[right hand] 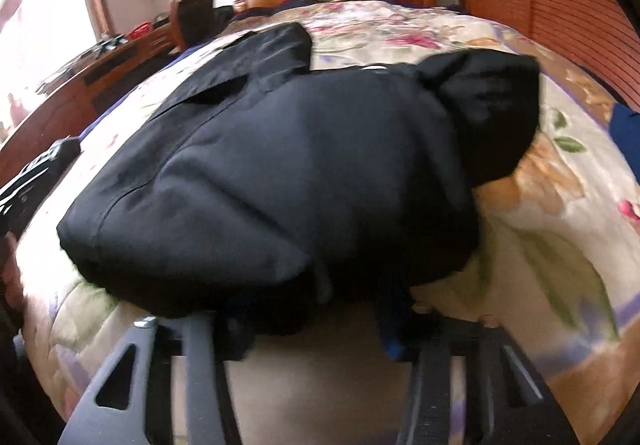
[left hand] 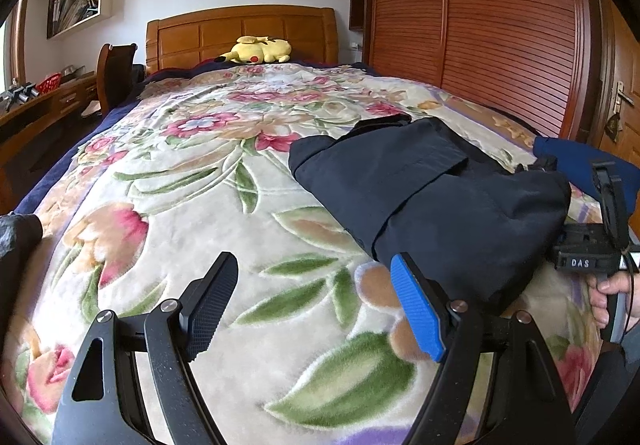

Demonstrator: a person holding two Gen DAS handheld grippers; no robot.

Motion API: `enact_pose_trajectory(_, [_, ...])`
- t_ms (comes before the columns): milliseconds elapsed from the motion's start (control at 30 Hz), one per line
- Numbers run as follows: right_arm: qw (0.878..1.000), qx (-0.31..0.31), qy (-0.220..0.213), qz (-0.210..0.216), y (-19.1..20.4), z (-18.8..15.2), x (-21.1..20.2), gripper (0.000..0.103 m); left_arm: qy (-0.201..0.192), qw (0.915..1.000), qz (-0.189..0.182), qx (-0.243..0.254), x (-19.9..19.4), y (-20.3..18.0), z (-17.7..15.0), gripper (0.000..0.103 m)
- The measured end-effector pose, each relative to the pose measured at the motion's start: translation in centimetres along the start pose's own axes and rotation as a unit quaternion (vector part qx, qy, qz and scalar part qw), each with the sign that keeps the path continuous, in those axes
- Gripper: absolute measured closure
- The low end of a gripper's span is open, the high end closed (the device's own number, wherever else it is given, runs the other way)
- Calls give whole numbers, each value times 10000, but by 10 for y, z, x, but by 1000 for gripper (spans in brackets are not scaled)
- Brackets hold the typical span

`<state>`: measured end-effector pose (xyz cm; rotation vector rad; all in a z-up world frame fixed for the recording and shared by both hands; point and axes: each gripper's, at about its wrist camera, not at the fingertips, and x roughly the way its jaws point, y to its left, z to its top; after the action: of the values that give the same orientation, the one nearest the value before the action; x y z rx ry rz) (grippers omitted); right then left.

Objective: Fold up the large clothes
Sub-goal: 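Close the right tool on the coat bundle while the left tool closes beside it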

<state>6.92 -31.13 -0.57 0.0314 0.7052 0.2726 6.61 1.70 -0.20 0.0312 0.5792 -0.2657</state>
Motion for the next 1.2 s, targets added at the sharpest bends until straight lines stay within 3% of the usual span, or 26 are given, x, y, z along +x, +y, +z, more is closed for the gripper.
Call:
enact_pose_trajectory(33, [10000,-54,-36,59,1,0,-1,74,21,10000,-3,-19,2,0,1,23])
enact_pose_trajectory(100, [9996,-55,-279,55,0,-1,-9,82,76,10000,6,-63,4,2,0,23])
enact_pose_trajectory(233, [9985,-19,-539,-109,-10,-1,-26,89,126,9999,-11,-92,8,4,3,23])
enact_pose_trajectory(433, [9928,39,-735,-941,-58,14,-42,91,334,9993,-112,-147,28,9,20,23])
enact_pose_trajectory(600, [9904,317,-706,-1144,-99,26,-35,91,534,9985,-29,111,54,12,39,23])
enact_pose_trajectory(767, [9905,299,-660,-1168,-95,32,-15,91,623,9976,-28,301,93,10,61,23])
enact_pose_trajectory(967, [9923,474,-590,-980,-101,41,-13,83,1027,9941,-195,299,152,1,74,23])
enact_pose_trajectory(1067, [9915,569,-489,-1065,-106,42,-7,69,1225,9913,-100,461,172,-8,74,23])
enact_pose_trajectory(1133, [9902,701,-368,-1152,-110,45,-1,53,1209,9915,-93,470,177,-10,76,23])
enact_pose_trajectory(1200, [9912,806,-269,-1014,-115,49,6,50,1245,9913,-122,406,182,-10,74,23])
